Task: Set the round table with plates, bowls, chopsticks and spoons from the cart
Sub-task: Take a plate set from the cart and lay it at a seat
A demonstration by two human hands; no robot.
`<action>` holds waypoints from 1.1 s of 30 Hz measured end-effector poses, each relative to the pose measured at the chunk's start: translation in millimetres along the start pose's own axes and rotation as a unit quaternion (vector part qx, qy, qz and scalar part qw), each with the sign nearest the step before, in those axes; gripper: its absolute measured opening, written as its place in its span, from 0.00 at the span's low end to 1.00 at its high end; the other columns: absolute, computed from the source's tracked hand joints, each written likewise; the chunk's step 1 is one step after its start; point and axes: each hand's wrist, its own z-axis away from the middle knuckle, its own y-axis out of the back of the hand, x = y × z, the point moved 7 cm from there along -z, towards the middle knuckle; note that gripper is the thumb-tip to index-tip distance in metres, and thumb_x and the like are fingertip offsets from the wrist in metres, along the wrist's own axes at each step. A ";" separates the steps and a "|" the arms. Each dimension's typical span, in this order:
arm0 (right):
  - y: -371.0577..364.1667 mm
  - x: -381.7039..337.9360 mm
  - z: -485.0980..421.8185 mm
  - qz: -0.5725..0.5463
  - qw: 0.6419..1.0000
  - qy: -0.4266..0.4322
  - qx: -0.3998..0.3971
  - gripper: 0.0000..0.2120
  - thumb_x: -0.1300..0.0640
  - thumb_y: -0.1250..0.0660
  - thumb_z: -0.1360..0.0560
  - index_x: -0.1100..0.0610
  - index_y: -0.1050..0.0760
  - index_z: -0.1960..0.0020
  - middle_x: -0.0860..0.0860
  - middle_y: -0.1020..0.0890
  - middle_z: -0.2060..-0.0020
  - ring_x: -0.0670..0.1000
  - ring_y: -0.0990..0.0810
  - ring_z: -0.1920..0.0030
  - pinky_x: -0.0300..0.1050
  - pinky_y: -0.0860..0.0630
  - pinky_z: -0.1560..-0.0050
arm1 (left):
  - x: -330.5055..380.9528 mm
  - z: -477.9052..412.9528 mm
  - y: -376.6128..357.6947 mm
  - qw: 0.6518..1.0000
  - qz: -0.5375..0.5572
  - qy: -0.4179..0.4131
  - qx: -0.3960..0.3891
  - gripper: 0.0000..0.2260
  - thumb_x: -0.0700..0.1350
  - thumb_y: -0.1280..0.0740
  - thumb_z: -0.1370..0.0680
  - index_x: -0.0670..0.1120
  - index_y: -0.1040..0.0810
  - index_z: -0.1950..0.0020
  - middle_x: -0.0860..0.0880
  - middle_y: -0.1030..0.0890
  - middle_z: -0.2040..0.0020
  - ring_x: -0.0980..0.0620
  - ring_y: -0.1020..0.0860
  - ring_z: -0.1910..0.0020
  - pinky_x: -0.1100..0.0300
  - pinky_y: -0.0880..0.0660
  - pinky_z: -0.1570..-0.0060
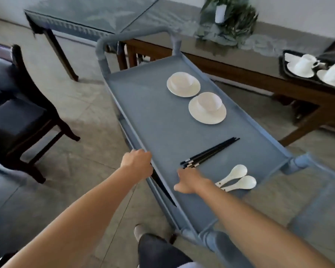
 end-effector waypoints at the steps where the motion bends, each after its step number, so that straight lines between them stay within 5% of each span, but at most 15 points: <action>1: 0.6 -1.2 -0.3 -0.002 1.000 -0.007 0.002 0.20 0.50 0.36 0.28 0.60 0.25 0.40 0.61 0.20 0.41 0.62 0.22 0.40 0.47 0.27 0.47 | 2.8 -11.2 1.1 0.999 -0.014 -0.027 0.018 0.10 0.45 0.40 0.24 0.48 0.25 0.44 0.47 0.23 0.45 0.44 0.25 0.44 0.52 0.27 0.49; 5: 0.4 -3.0 -2.5 -0.038 0.998 -0.046 -0.005 0.15 0.54 0.38 0.30 0.61 0.24 0.46 0.62 0.19 0.44 0.63 0.22 0.42 0.49 0.26 0.48 | 5.7 -40.4 -1.4 0.990 -0.068 -0.125 0.018 0.11 0.47 0.39 0.23 0.49 0.28 0.42 0.47 0.27 0.42 0.43 0.28 0.39 0.49 0.30 0.41; 9: 1.5 4.2 -5.0 -0.110 0.991 -0.080 -0.018 0.11 0.55 0.37 0.29 0.56 0.36 0.66 0.58 0.22 0.59 0.61 0.21 0.50 0.44 0.34 0.64 | -6.9 -71.8 -6.7 0.966 -0.145 -0.213 -0.024 0.17 0.49 0.41 0.22 0.52 0.30 0.34 0.49 0.29 0.32 0.47 0.31 0.32 0.51 0.33 0.36; 14: 13.2 14.1 -3.2 -0.230 0.959 -0.161 -0.034 0.08 0.54 0.36 0.27 0.53 0.29 0.64 0.50 0.25 0.65 0.54 0.25 0.59 0.43 0.34 0.66 | -27.1 -131.4 17.6 0.940 -0.197 -0.275 -0.053 0.16 0.50 0.41 0.22 0.54 0.28 0.34 0.51 0.26 0.36 0.48 0.26 0.35 0.52 0.31 0.38; 17: 19.5 19.4 -7.4 -0.293 0.933 -0.207 -0.034 0.10 0.54 0.36 0.27 0.51 0.32 0.67 0.44 0.27 0.69 0.45 0.29 0.67 0.40 0.38 0.70 | -39.3 -179.0 31.0 0.951 -0.142 -0.259 -0.094 0.16 0.50 0.41 0.22 0.54 0.29 0.34 0.50 0.26 0.37 0.46 0.26 0.36 0.54 0.30 0.39; 24: 5.3 22.4 -6.0 -0.334 0.895 -0.296 -0.001 0.10 0.54 0.34 0.29 0.51 0.31 0.68 0.45 0.28 0.71 0.47 0.29 0.64 0.43 0.35 0.65 | -30.6 -280.8 75.5 0.952 -0.086 -0.286 -0.072 0.10 0.49 0.41 0.22 0.50 0.27 0.42 0.47 0.25 0.41 0.41 0.23 0.41 0.50 0.25 0.46; 27: -1.3 20.9 -12.0 -0.302 0.882 -0.360 -0.014 0.10 0.52 0.37 0.25 0.53 0.25 0.63 0.50 0.19 0.59 0.52 0.25 0.56 0.43 0.32 0.58 | -14.1 -342.9 121.1 0.966 0.011 -0.256 -0.002 0.11 0.48 0.41 0.21 0.45 0.29 0.42 0.44 0.26 0.41 0.38 0.23 0.45 0.50 0.27 0.53; 30: -2.3 7.2 -12.6 -0.319 0.829 -0.459 0.012 0.13 0.51 0.38 0.23 0.55 0.24 0.62 0.57 0.16 0.49 0.56 0.20 0.46 0.44 0.29 0.49 | -6.2 -399.6 162.3 0.975 0.156 -0.160 0.021 0.19 0.47 0.38 0.22 0.38 0.34 0.36 0.38 0.28 0.37 0.33 0.25 0.41 0.45 0.27 0.50; 33: 1.9 -10.3 -6.7 -0.337 0.742 -0.574 0.086 0.10 0.50 0.36 0.24 0.54 0.27 0.62 0.59 0.16 0.50 0.59 0.20 0.46 0.46 0.27 0.49 | -5.6 -440.9 164.4 0.968 0.233 -0.070 -0.061 0.27 0.47 0.35 0.23 0.36 0.39 0.30 0.36 0.31 0.32 0.33 0.27 0.37 0.45 0.25 0.42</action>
